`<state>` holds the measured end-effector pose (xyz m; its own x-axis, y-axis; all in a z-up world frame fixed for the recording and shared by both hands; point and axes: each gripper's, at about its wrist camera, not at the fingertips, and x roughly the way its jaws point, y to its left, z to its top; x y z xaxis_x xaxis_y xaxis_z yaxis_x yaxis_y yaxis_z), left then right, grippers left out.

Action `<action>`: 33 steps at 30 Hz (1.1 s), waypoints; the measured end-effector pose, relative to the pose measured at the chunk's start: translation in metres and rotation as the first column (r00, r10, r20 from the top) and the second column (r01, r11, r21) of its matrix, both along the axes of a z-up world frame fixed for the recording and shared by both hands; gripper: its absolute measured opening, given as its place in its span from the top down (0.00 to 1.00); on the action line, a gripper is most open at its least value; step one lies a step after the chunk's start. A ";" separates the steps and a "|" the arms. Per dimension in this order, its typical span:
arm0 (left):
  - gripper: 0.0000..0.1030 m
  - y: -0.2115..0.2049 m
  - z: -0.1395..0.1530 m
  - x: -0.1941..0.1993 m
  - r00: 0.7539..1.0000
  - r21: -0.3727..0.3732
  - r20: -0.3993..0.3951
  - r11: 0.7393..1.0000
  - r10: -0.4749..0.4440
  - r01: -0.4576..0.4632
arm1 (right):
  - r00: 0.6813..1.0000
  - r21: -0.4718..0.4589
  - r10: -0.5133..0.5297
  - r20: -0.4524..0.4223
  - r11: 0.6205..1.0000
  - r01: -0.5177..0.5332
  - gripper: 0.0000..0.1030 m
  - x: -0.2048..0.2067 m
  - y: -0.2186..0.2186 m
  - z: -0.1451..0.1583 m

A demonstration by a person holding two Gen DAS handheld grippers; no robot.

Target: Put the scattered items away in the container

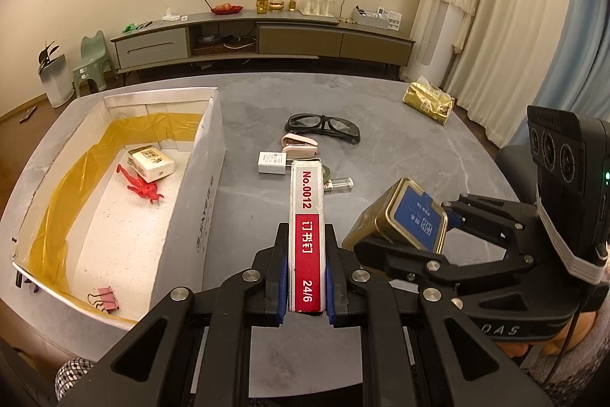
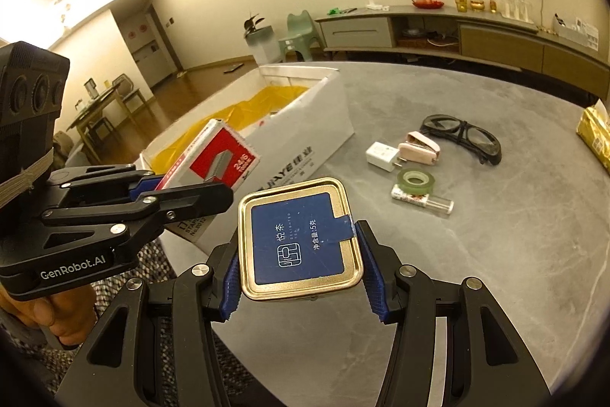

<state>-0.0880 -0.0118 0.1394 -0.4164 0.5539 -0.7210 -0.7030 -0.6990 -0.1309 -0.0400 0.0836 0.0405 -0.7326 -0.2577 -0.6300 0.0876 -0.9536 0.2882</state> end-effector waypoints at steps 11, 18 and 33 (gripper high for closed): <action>0.85 -0.040 0.006 -0.015 0.998 0.047 0.019 0.997 0.065 -0.066 | 1.000 0.013 0.026 -0.016 1.000 -0.026 0.46 -0.006 -0.030 0.017; 0.85 -0.062 0.007 -0.027 0.995 0.074 0.029 0.993 0.095 -0.097 | 0.999 0.010 0.050 -0.015 0.999 -0.050 0.46 -0.017 -0.053 0.025; 0.85 -0.106 0.004 -0.054 0.987 0.124 0.060 0.980 0.152 -0.158 | 0.994 0.060 0.107 -0.010 0.993 -0.106 0.46 -0.046 -0.099 0.043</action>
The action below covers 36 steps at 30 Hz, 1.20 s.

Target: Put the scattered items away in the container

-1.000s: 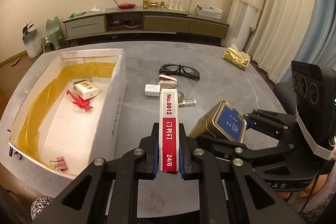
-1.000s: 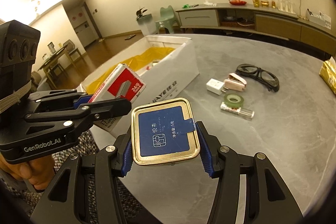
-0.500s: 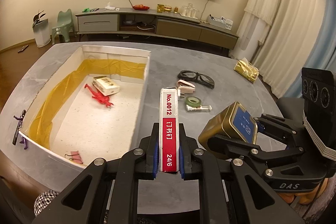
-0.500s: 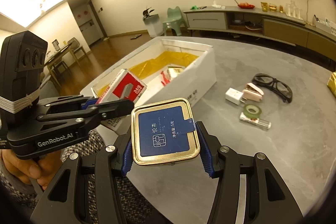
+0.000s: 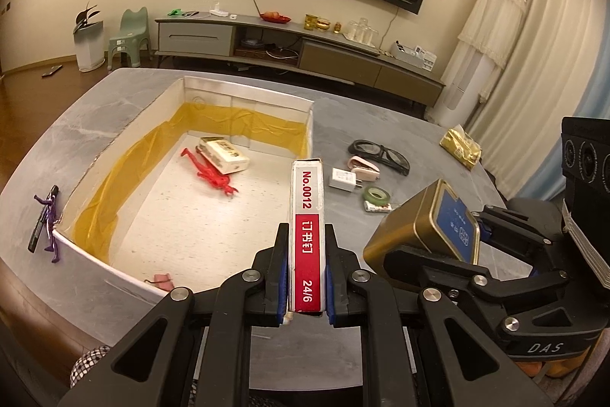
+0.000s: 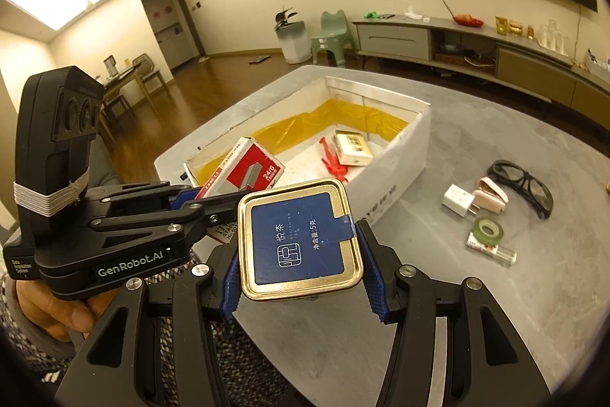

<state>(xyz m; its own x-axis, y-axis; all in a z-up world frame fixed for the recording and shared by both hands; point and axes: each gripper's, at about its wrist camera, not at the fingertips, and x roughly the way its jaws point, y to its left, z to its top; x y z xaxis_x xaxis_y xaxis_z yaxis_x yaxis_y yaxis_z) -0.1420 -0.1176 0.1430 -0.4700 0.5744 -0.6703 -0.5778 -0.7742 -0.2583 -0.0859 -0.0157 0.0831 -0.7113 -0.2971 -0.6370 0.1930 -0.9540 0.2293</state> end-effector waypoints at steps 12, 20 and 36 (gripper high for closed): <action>0.85 -0.029 -0.002 -0.023 0.999 0.029 0.008 0.999 0.039 -0.039 | 0.999 0.044 0.030 0.018 0.999 -0.031 0.46 -0.024 -0.024 0.001; 0.85 -0.043 -0.010 -0.042 0.998 0.029 0.018 0.998 0.062 -0.062 | 0.999 0.077 0.044 0.031 0.996 -0.046 0.46 -0.043 -0.037 0.001; 0.85 -0.059 -0.030 -0.081 0.995 0.008 0.042 0.996 0.092 -0.092 | 0.994 0.146 0.062 0.093 0.986 -0.076 0.46 -0.091 -0.060 -0.014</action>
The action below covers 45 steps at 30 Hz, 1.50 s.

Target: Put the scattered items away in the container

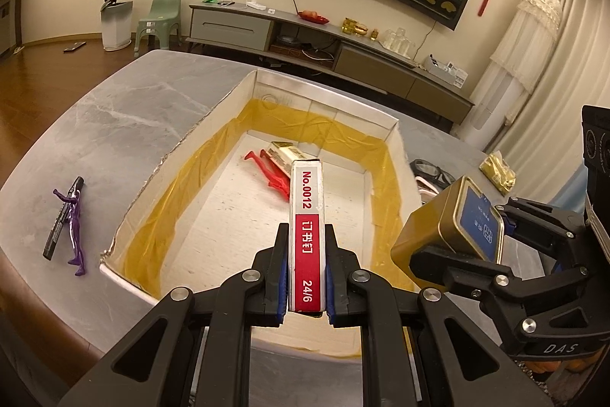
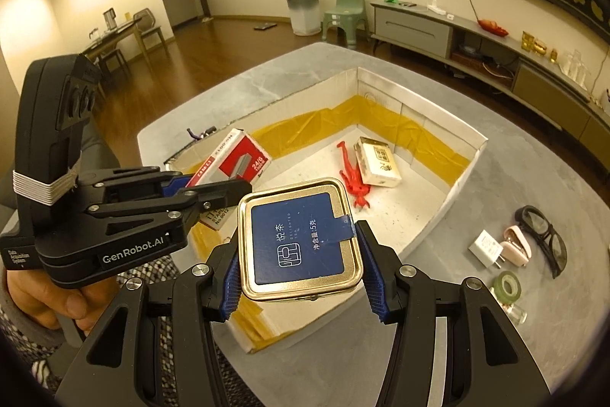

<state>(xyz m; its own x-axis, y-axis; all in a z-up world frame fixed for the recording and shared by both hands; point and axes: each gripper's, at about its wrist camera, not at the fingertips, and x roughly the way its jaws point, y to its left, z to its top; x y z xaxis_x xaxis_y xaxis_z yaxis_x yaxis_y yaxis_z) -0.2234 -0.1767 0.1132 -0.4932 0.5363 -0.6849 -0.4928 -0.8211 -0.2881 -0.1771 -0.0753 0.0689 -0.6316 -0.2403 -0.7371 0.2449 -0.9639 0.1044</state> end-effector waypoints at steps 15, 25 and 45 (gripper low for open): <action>0.85 -0.008 -0.024 -0.033 0.999 -0.019 0.047 1.000 0.013 -0.012 | 0.997 0.065 -0.007 0.083 0.998 0.002 0.46 -0.045 -0.010 -0.026; 0.85 -0.007 -0.031 -0.047 0.999 -0.057 0.051 0.998 -0.005 0.008 | 0.992 0.104 -0.033 0.120 0.994 0.020 0.46 -0.068 -0.013 -0.036; 0.45 -0.009 -0.039 -0.054 0.998 -0.065 0.069 0.998 -0.006 0.010 | 0.988 0.046 -0.077 0.131 0.996 0.071 0.45 -0.078 -0.001 -0.030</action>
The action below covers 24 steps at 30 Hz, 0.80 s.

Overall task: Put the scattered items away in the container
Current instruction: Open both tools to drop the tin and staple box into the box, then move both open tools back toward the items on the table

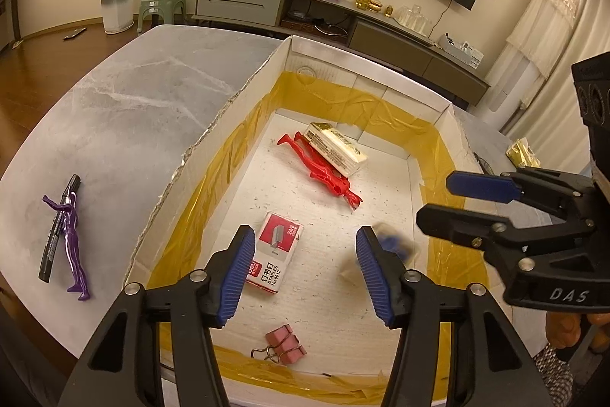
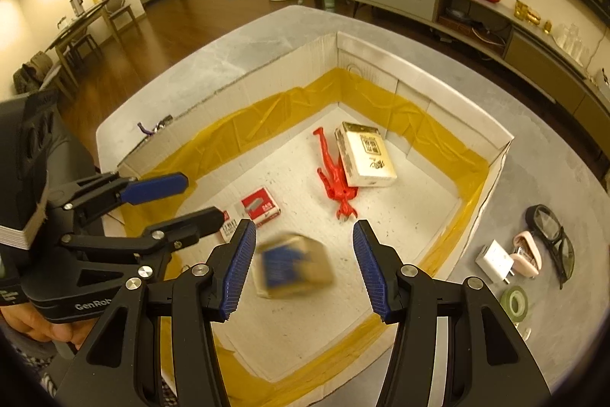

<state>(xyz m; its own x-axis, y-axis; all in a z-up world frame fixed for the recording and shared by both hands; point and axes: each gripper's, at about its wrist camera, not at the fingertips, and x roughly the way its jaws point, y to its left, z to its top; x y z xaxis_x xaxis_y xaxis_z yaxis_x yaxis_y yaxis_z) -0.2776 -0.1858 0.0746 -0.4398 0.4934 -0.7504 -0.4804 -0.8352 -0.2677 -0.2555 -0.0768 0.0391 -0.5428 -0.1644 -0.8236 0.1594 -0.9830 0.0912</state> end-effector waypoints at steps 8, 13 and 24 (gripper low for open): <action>0.45 -0.002 0.004 0.005 1.000 0.003 -0.004 1.000 -0.003 0.003 | 1.000 -0.012 0.005 -0.004 1.000 -0.005 0.45 0.006 -0.001 0.002; 0.45 -0.002 0.005 0.010 1.000 0.001 -0.009 1.000 -0.006 0.006 | 1.000 -0.016 0.016 0.001 1.000 -0.016 0.45 0.012 -0.003 -0.003; 0.45 -0.002 0.009 0.019 1.000 0.000 -0.014 1.000 -0.009 0.009 | 0.998 -0.024 0.008 -0.059 1.000 -0.009 0.46 0.029 0.002 0.011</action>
